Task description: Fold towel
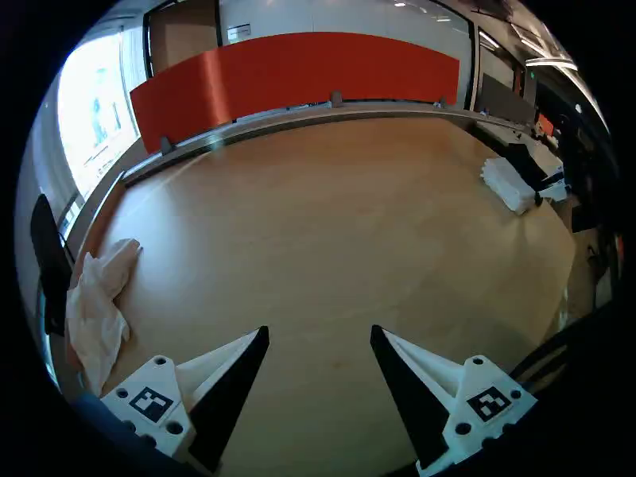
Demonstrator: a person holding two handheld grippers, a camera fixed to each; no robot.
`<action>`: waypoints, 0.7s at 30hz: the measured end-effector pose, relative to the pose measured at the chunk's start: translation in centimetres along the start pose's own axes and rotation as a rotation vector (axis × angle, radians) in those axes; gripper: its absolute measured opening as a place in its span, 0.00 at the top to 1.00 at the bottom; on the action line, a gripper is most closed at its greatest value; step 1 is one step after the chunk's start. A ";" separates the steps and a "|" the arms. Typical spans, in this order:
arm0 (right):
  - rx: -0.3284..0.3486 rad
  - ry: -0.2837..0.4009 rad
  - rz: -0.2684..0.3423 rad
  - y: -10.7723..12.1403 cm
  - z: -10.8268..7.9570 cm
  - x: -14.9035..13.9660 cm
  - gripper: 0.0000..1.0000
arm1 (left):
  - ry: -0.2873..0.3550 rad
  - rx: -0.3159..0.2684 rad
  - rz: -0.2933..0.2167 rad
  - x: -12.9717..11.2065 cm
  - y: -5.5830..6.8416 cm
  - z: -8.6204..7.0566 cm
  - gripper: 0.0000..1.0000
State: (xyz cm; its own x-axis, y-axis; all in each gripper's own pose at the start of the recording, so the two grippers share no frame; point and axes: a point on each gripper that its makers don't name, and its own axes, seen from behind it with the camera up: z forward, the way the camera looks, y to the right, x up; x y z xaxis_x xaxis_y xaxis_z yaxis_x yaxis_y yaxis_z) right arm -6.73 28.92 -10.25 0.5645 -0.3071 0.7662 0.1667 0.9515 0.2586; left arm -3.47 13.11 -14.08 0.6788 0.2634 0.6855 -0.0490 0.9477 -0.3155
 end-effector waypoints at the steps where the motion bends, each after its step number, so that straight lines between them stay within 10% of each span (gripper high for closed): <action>1: 0.000 0.004 0.000 -0.1 -0.1 0.1 0.16 | 0.001 0.000 0.000 0.0 0.0 0.0 0.05; 21: -0.002 0.318 0.120 -5.8 -3.8 10.6 0.16 | 0.051 0.030 -0.059 0.8 -1.6 -0.9 0.05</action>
State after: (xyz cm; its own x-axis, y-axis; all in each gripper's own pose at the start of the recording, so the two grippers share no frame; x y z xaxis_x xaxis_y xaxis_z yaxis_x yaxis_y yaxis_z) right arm 1.37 20.24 -5.82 0.8042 -0.1720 0.5689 0.0852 0.9807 0.1760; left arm -2.19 11.64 -13.56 0.7173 0.1980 0.6680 -0.0290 0.9664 -0.2553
